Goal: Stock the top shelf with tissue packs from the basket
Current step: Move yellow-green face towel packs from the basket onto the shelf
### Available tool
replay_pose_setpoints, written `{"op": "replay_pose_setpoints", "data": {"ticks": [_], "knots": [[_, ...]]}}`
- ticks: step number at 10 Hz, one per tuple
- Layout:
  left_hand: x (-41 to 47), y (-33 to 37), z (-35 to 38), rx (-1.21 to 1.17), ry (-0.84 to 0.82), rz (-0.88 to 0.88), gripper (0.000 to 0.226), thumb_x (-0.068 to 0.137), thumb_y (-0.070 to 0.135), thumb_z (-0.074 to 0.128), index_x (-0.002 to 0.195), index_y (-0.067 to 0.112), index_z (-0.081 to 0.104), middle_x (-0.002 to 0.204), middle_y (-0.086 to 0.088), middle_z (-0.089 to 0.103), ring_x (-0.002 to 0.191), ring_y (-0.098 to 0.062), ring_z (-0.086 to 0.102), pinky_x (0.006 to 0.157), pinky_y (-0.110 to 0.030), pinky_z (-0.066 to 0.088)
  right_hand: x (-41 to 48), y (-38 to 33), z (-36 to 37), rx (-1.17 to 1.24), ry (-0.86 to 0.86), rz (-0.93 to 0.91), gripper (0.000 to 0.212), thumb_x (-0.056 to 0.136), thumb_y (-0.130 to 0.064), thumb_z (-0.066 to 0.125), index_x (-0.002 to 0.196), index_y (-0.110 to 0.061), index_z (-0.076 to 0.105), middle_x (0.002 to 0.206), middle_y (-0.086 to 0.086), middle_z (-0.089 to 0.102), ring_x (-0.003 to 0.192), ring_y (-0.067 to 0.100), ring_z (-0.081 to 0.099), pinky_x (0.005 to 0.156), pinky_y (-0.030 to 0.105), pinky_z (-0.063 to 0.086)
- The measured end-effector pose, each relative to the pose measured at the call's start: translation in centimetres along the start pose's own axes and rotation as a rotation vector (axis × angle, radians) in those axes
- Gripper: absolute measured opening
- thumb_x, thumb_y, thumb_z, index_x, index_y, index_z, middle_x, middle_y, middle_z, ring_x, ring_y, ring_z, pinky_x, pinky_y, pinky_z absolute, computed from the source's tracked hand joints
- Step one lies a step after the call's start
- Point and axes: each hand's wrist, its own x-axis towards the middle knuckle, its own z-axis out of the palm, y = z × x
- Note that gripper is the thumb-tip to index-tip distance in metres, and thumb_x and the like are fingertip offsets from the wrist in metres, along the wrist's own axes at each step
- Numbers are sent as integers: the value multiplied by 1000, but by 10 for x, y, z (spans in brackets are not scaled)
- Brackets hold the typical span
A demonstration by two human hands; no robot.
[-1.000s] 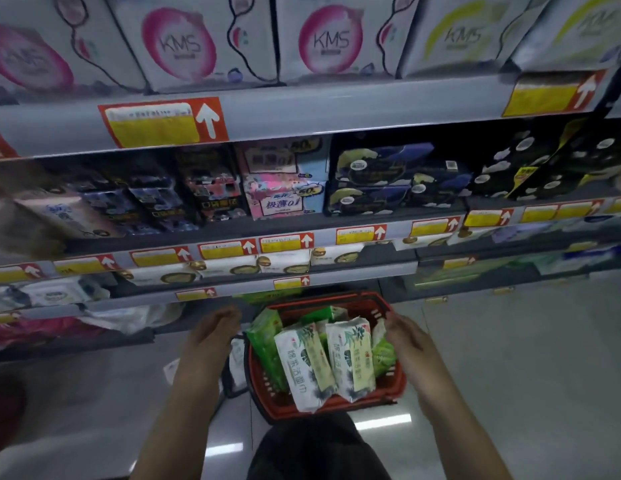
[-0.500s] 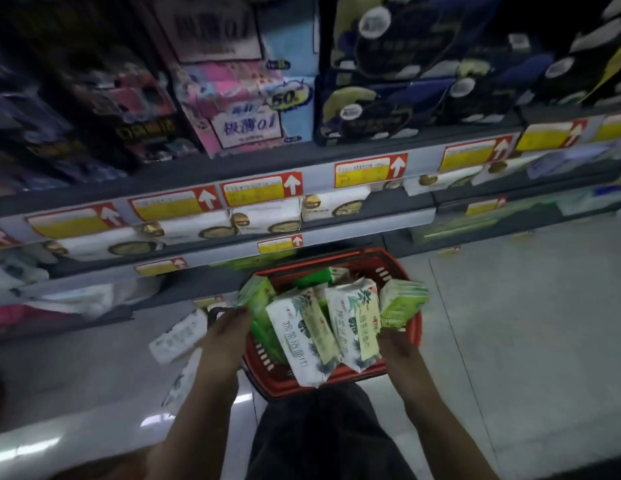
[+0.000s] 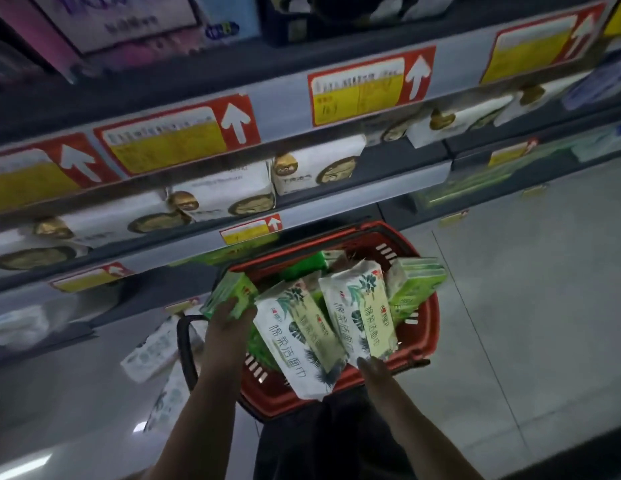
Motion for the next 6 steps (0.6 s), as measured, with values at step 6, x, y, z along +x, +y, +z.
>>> {"op": "replay_pose_setpoints", "data": {"ticks": [6], "knots": [[88,-4,65,780,-215,384,42,102,32,42,138,12,46,111,-12,62,91,-26,60,76,-30,45,85,21,26,337,109,303,25,95,-37,50,98,-12,54,97,9,61,97,24,57,93,39,47]]}}
